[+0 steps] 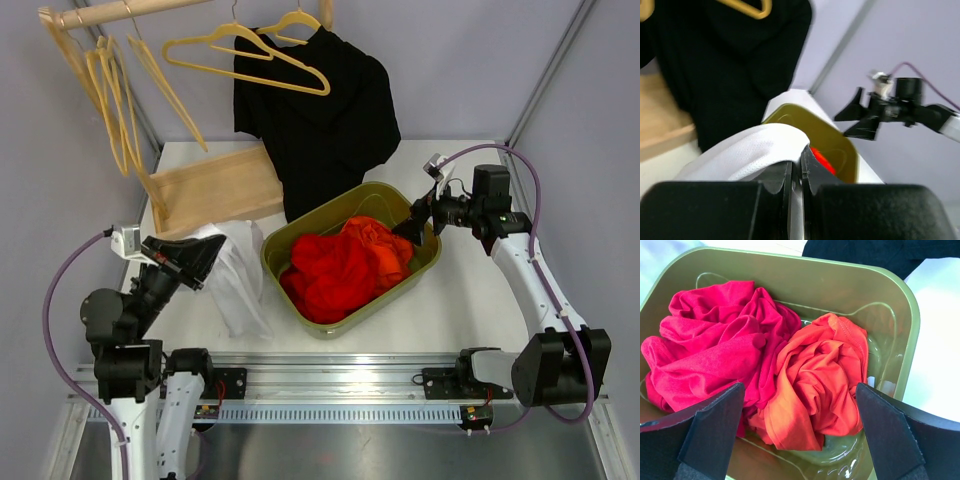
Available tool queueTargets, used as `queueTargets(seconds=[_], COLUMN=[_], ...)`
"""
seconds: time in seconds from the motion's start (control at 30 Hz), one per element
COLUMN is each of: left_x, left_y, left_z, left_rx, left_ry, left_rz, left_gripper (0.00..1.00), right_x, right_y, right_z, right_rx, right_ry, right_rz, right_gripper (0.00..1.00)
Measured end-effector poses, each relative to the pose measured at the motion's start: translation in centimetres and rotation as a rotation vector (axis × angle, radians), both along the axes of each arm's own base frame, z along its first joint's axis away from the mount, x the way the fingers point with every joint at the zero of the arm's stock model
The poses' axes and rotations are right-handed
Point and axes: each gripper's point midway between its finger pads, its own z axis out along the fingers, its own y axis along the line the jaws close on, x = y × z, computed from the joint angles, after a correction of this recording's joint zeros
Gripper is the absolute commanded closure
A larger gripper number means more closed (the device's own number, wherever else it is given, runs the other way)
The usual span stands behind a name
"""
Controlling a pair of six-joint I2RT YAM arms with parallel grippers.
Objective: Remove the t-shirt from the hanger
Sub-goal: Place the tshirt into the basket
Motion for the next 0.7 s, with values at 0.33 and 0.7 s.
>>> queueTargets(seconds=[0.33, 0.7], left_x=[-3.2, -0.8], left_y=[-2.4, -4.4], left_z=[10.3, 12.8], left_rx=[-0.010, -0.033], left_ry=[-0.241, -0.223], left_rz=[-0.176, -0.318], left_gripper=[1.00, 1.00], right_x=[0.1, 0.2], right_y=[-0.2, -0.4], right_z=[-0.3, -0.4], right_rx=[0.001, 0.001], right_ry=[-0.003, -0.003], right_rz=[-0.006, -0.012], right_gripper=[0.01, 0.01])
